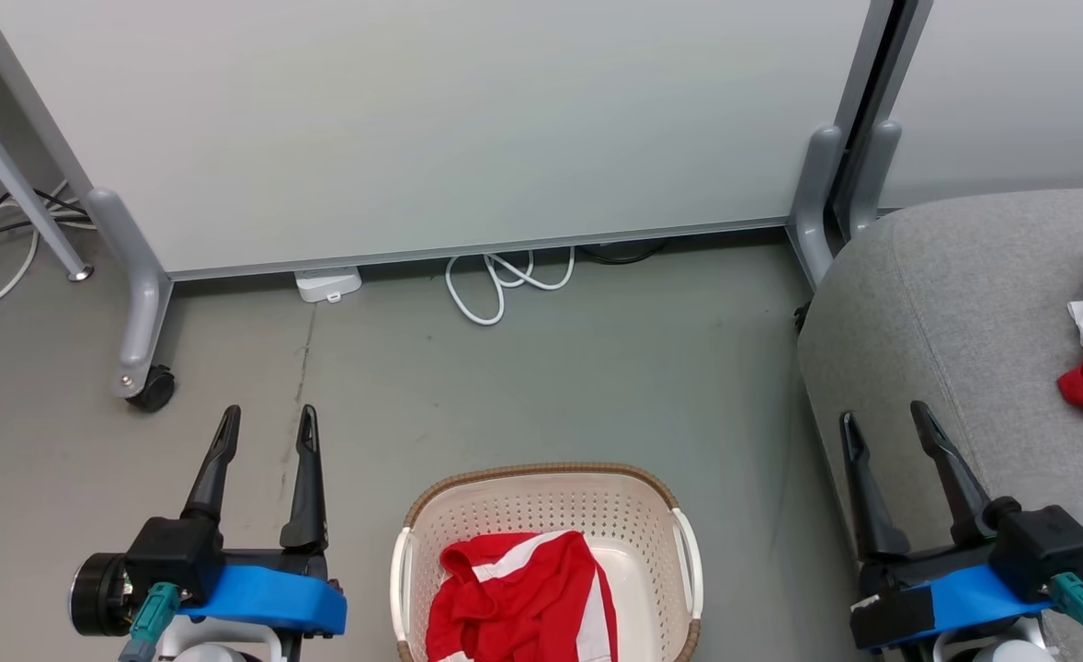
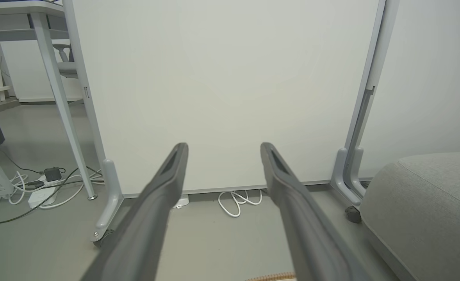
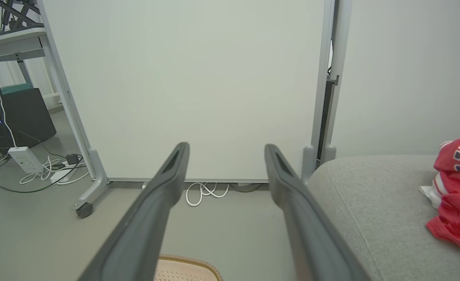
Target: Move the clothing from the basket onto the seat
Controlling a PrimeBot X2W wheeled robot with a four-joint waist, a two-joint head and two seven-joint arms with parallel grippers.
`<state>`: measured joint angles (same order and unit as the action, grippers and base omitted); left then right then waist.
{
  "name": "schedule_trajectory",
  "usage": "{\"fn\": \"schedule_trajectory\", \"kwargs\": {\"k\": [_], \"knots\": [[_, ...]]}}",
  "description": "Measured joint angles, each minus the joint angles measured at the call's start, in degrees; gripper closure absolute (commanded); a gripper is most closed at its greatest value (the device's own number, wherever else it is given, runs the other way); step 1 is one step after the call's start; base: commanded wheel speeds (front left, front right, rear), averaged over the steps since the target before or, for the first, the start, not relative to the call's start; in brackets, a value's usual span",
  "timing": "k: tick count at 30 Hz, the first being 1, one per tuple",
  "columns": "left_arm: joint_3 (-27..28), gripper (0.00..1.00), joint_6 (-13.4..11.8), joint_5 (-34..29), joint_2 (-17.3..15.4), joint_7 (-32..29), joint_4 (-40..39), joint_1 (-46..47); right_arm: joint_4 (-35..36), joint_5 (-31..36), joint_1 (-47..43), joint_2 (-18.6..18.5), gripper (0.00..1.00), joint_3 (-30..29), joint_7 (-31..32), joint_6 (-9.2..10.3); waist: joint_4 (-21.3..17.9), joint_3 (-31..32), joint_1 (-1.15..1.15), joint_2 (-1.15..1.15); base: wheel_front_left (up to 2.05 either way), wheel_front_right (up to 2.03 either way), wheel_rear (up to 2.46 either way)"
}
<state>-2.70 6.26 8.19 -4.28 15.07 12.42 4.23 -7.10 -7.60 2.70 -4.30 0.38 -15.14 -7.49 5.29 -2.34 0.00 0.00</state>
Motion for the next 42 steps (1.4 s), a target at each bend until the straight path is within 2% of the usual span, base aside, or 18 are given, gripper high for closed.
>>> {"fn": "schedule_trajectory", "kwargs": {"k": [26,34,42], "knots": [[0.77,0.0,0.89,-2.16,0.98,0.0,0.46,1.1,0.05,0.6,-0.1,0.75,0.0,0.45,-0.01,0.0,0.44,-0.79,0.01,0.0,0.0,0.0,0.0],[-5.93,0.0,1.14,-1.43,-1.78,0.01,7.08,8.73,1.26,1.0,3.46,0.21,0.0,0.74,0.0,0.0,-1.06,-3.97,0.01,0.0,0.0,0.0,0.0],[-18.51,0.0,1.18,0.76,-5.25,0.0,17.45,20.7,3.09,1.01,9.73,-0.68,0.0,1.27,-0.01,0.0,-3.76,-10.68,0.01,0.0,0.0,0.0,0.0]]}}
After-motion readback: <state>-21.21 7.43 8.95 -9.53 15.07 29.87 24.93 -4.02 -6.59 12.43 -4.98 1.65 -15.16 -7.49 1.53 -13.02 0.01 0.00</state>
